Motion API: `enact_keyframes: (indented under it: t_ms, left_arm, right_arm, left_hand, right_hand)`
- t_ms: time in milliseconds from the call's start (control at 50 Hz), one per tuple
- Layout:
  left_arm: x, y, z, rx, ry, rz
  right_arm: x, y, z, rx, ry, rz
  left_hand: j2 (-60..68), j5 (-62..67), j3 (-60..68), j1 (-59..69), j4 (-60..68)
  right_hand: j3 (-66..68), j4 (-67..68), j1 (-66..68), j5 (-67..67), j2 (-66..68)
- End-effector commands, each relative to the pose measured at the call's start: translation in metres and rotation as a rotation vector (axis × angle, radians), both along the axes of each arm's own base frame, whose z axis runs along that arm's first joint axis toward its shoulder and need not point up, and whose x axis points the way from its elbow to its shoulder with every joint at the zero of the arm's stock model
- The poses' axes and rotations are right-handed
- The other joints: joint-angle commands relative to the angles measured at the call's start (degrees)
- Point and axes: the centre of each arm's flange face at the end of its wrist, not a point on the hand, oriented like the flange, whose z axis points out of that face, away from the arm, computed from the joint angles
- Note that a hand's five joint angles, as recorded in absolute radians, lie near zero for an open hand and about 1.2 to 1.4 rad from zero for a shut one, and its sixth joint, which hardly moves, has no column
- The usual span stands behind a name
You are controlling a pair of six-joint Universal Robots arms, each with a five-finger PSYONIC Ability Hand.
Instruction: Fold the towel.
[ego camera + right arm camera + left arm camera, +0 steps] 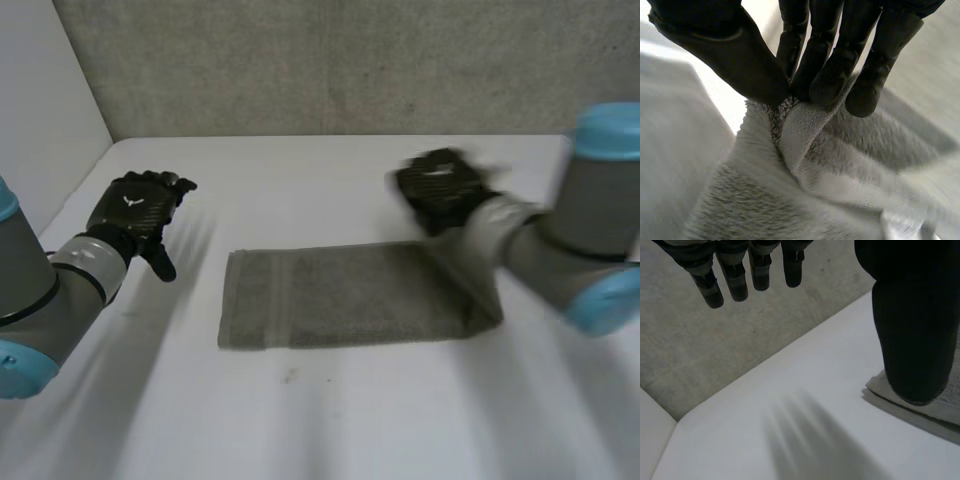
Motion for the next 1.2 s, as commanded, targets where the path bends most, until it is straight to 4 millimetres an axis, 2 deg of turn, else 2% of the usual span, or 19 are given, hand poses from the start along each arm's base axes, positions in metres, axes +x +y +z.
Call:
enact_keyframes:
  t_ms: [20, 100, 200, 300, 320, 340, 380, 420, 460, 580, 620, 680, 720, 900, 980, 1020, 1040, 1120, 1200]
  left_arm:
    - [0.011, 0.001, 0.01, -0.007, 0.047, 0.038]
    - [0.015, -0.001, 0.01, -0.008, 0.058, 0.052]
    - [0.015, -0.001, 0.009, -0.005, 0.058, 0.053]
    - [0.013, 0.001, 0.009, -0.002, 0.057, 0.046]
    - [0.013, 0.001, 0.009, -0.002, 0.057, 0.045]
    - [0.012, 0.002, 0.009, -0.002, 0.057, 0.042]
    - [0.012, 0.002, 0.009, -0.002, 0.057, 0.04]
    - [0.011, 0.003, 0.009, -0.002, 0.057, 0.037]
    - [0.01, 0.003, 0.009, -0.006, 0.058, 0.034]
    - [0.004, 0.007, 0.008, -0.009, 0.059, 0.014]
    - [0.001, 0.009, 0.008, -0.007, 0.058, 0.006]
    - [0.001, 0.009, 0.008, -0.007, 0.058, 0.005]
    - [0.001, 0.011, 0.006, 0.001, 0.057, 0.004]
    - [-0.003, 0.014, 0.004, 0.006, 0.056, -0.009]
    - [-0.004, 0.015, 0.004, 0.005, 0.057, -0.011]
    - [-0.006, 0.017, 0.004, 0.005, 0.057, -0.021]
    - [-0.008, 0.018, 0.004, 0.007, 0.057, -0.027]
    - [-0.008, 0.019, 0.004, 0.007, 0.057, -0.028]
    - [-0.008, 0.019, 0.005, 0.004, 0.058, -0.028]
  right_arm:
    - [0.093, 0.09, -0.031, 0.058, -0.001, 0.278]
    - [0.121, 0.127, -0.063, 0.091, 0.037, 0.364]
    - [0.131, 0.141, -0.087, 0.127, 0.092, 0.365]
    - [0.129, 0.142, -0.083, 0.134, 0.101, 0.359]
    - [0.129, 0.141, -0.077, 0.125, 0.093, 0.352]
    - [0.127, 0.14, -0.069, 0.117, 0.084, 0.344]
    - [0.123, 0.137, -0.062, 0.11, 0.082, 0.323]
    - [0.117, 0.137, -0.055, 0.105, 0.081, 0.295]
    - [0.095, 0.12, -0.033, 0.089, 0.067, 0.207]
    - [0.045, 0.092, -0.024, 0.113, 0.073, 0.073]
    - [0.02, 0.085, -0.035, 0.143, 0.093, 0.012]
    - [0.007, 0.082, -0.046, 0.171, 0.112, -0.023]
    - [-0.014, 0.076, -0.067, 0.209, 0.142, -0.078]
    - [-0.035, 0.064, -0.096, 0.194, 0.134, -0.141]
    - [-0.036, 0.057, -0.104, 0.13, 0.193, -0.142]
    - [-0.036, 0.057, -0.104, 0.13, 0.193, -0.142]
    - [-0.04, 0.056, -0.104, 0.109, 0.219, -0.157]
    - [-0.062, 0.043, -0.094, 0.065, 0.261, -0.265]
    - [-0.063, 0.045, -0.084, 0.015, 0.284, -0.259]
  left_hand:
    - [0.54, -1.57, 0.45, 0.14, 0.47]
    - [0.54, -1.57, 0.45, 0.14, 0.47]
    - [0.54, -1.57, 0.45, 0.14, 0.47]
    - [0.54, -1.57, 0.45, 0.14, 0.47]
    - [0.54, -1.57, 0.45, 0.14, 0.47]
    - [0.54, -1.57, 0.45, 0.14, 0.47]
    - [0.54, -1.57, 0.45, 0.14, 0.47]
    - [0.54, -1.57, 0.45, 0.14, 0.47]
    - [0.54, -1.57, 0.45, 0.14, 0.47]
    - [0.54, -1.57, 0.45, 0.14, 0.47]
    - [0.54, -1.57, 0.45, 0.14, 0.47]
    - [0.54, -1.57, 0.45, 0.14, 0.47]
    - [0.54, -1.57, 0.45, 0.14, 0.47]
    - [0.54, -1.57, 0.45, 0.14, 0.47]
    - [0.54, -1.57, 0.45, 0.14, 0.47]
    - [0.54, -1.57, 0.45, 0.14, 0.47]
    - [0.54, -1.57, 0.45, 0.14, 0.47]
    - [0.54, -1.57, 0.45, 0.14, 0.47]
    - [0.54, -1.57, 0.45, 0.14, 0.47]
  right_hand:
    - [3.28, 3.23, 4.6, 3.01, 2.94]
    - [3.28, 3.23, 4.6, 3.01, 2.94]
    - [3.28, 3.23, 4.6, 3.01, 2.94]
    - [3.28, 3.23, 4.6, 3.01, 2.94]
    - [-13.15, -13.2, -11.83, -13.42, -13.48]
    - [-59.28, -59.33, -57.95, -59.54, -59.61]
    - [-66.72, -66.77, -65.4, -66.99, -67.06]
    - [-66.72, -66.77, -65.4, -66.99, -67.06]
    - [-66.72, -66.77, -65.4, -66.99, -67.06]
    - [-66.72, -66.77, -65.4, -66.99, -67.06]
    - [-66.72, -66.77, -65.4, -66.99, -67.06]
    - [-66.72, -66.77, -65.4, -66.99, -67.06]
    - [-64.18, -64.23, -62.85, -64.45, -64.51]
    - [-38.38, -38.43, -37.06, -38.65, -38.72]
    - [-11.75, -11.8, -10.43, -12.02, -12.08]
    - [-11.63, -11.68, -10.31, -11.9, -11.97]
    - [1.52, 1.47, 2.84, 1.25, 1.19]
    - [3.28, 3.23, 4.6, 3.01, 2.94]
    - [3.28, 3.23, 4.6, 3.01, 2.94]
